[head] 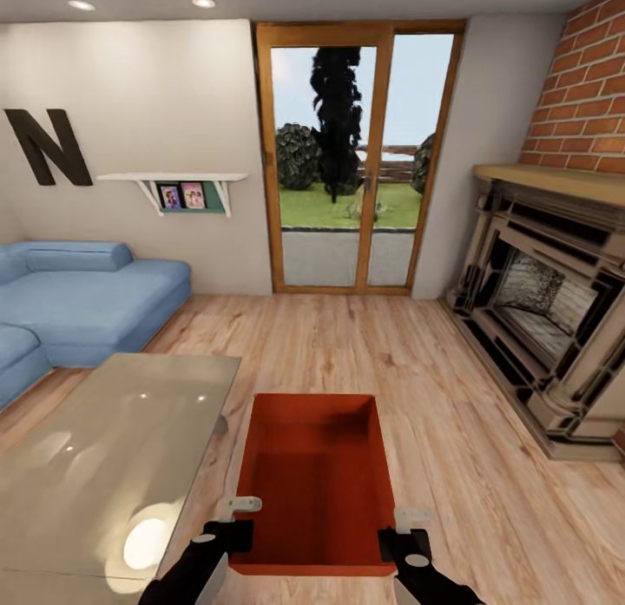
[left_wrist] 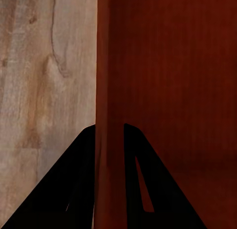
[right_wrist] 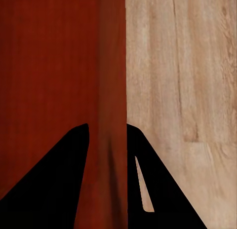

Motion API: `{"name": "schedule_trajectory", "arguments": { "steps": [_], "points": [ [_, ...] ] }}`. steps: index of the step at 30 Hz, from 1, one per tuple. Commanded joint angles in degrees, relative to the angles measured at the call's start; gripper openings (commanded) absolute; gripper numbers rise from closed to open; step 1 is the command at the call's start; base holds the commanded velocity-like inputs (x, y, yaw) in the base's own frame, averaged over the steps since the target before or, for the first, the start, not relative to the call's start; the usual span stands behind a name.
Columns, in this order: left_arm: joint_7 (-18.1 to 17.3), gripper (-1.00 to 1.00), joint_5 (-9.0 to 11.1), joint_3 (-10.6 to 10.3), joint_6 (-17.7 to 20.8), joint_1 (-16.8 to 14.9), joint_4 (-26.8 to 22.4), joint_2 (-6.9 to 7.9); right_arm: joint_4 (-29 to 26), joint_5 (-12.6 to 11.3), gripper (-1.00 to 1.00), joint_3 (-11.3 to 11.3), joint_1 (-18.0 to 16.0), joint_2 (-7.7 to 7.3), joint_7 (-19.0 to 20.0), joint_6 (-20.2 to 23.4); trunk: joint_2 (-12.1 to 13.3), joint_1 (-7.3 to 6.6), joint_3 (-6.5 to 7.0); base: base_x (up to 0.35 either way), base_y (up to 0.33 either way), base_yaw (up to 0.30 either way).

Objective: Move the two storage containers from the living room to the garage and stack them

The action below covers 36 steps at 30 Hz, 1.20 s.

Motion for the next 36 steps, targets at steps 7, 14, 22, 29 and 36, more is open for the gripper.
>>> {"name": "schedule_trajectory", "arguments": {
  "steps": [7, 14, 22, 29, 36],
  "points": [
    [0.51, -1.00, -0.36, -0.06, -0.67, -0.06, -0.27, -0.06, 0.31, -2.01, -1.00, 0.44, -0.02, 0.00, -1.95, -0.44, -0.09, 0.02, -0.10, 0.000, 0.000, 0.274],
    [0.52, -1.00, -0.36, -0.05, -0.67, -0.05, -0.24, -0.06, 0.31, -2.01, -1.00, 0.44, 0.02, 0.00, -1.93, -0.44, -0.09, 0.02, -0.10, 0.000, 0.000, 0.274],
    [0.52, -1.00, -0.36, -0.05, -0.67, -0.05, -0.24, -0.06, 0.31, -2.01, -1.00, 0.44, -0.01, 0.00, -1.97, -0.45, -0.09, 0.02, -0.10, 0.000, 0.000, 0.274],
    [0.52, -1.00, -0.37, -0.06, -0.67, -0.06, -0.20, -0.06, 0.31, -2.01, -1.00, 0.44, 0.05, -0.02, -1.95, -0.44, -0.09, 0.02, -0.10, 0.000, 0.000, 0.274],
    [0.52, -1.00, -0.40, -0.06, -0.67, -0.05, -0.15, -0.06, 0.31, -2.01, -1.00, 0.44, 0.01, 0.00, -1.98, -0.44, -0.09, 0.02, -0.10, 0.000, 0.000, 0.274]
  ]
}}
